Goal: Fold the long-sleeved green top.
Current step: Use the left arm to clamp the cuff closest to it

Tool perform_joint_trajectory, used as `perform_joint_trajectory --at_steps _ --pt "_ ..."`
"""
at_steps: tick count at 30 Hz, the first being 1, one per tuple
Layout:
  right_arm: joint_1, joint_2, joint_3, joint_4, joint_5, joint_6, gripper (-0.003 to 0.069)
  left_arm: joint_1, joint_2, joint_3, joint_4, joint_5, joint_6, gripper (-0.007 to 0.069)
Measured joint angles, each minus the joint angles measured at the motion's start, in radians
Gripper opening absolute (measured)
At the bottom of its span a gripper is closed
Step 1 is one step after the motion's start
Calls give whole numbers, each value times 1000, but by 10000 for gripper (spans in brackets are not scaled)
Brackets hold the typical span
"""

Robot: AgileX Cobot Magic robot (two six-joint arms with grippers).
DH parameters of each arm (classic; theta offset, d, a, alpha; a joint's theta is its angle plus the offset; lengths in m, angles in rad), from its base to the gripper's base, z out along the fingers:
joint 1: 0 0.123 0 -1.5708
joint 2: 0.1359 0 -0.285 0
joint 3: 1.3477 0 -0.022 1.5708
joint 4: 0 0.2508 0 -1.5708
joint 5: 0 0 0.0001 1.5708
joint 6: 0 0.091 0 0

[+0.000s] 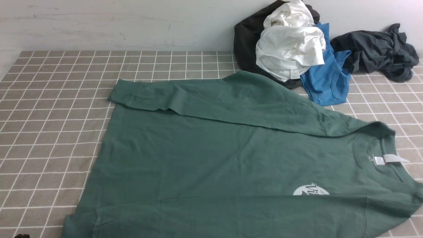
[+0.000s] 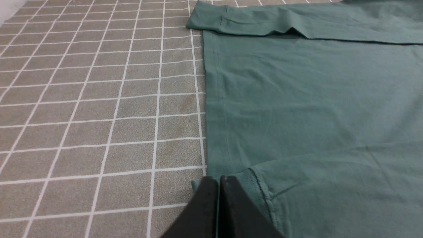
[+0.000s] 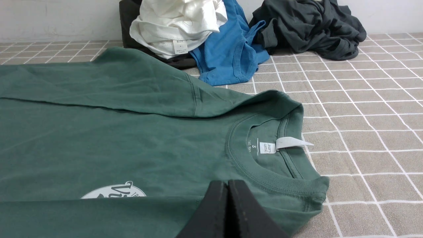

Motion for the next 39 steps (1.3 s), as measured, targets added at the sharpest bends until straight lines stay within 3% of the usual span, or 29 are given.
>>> perform_joint_trajectory --at_steps 33,39 --pt "0 0 0 0 0 0 -14 0 0 0 30 -4 56 -8" --pt "0 0 1 0 -25 0 -14 0 0 0 30 -87 62 -8"
